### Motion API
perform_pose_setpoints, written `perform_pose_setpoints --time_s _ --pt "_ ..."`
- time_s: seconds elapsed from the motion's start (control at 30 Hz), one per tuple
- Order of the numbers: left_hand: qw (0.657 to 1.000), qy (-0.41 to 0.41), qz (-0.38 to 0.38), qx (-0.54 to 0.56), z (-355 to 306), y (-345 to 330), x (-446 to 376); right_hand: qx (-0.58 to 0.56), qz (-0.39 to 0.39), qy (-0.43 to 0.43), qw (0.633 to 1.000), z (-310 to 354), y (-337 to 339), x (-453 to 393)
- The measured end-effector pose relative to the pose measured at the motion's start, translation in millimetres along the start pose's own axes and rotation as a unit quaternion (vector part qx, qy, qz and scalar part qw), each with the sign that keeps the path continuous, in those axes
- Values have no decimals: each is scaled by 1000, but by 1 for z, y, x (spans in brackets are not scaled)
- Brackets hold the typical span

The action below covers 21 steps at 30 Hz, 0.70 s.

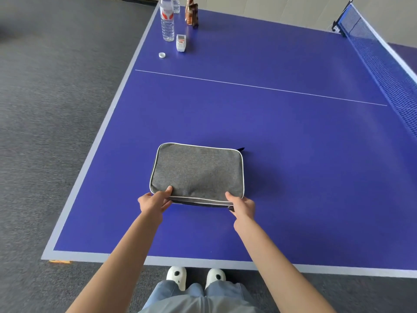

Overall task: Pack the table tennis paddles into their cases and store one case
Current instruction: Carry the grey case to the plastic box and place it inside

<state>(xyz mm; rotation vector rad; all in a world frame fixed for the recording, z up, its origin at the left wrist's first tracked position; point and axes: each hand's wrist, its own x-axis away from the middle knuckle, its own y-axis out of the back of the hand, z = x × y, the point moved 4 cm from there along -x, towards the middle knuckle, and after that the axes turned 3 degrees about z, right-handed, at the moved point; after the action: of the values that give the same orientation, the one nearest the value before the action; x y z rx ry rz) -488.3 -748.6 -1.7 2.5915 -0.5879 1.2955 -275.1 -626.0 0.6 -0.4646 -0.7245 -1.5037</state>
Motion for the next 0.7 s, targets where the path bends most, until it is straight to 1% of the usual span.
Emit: perform_pose_setpoints --time_s 0.1,0.17,0.2,0.27,0.3,0.37,0.4,0.47,0.57,0.63,0.7 --pt "1000 -1 11 -17 1 0 5 -7 -41 -9 999 -3 1 0" --pt "1000 13 -6 -19 2 2 6 19 -75 -53 996 -9 3 3" --pt "999 29 -14 -17 4 3 8 21 -76 -70 994 -10 4 8" --pt "997 83 3 -5 10 0 12 -22 -47 -114 992 -14 1 14" --pt "993 110 31 15 12 -5 16 -61 -24 -143 987 -14 -1 17" --pt "985 141 81 65 11 -20 23 -136 25 -198 970 -11 -9 22" --pt "981 152 86 85 9 -26 26 -164 47 -218 961 -7 -14 24" --pt "975 177 63 118 6 -38 28 -197 69 -248 946 1 -26 27" --pt "967 198 17 160 5 -48 28 -198 53 -270 941 6 -37 29" --pt "967 194 10 164 7 -50 24 -186 39 -269 944 2 -41 27" --pt "969 180 21 169 10 -50 20 -219 51 -256 940 -5 -45 25"
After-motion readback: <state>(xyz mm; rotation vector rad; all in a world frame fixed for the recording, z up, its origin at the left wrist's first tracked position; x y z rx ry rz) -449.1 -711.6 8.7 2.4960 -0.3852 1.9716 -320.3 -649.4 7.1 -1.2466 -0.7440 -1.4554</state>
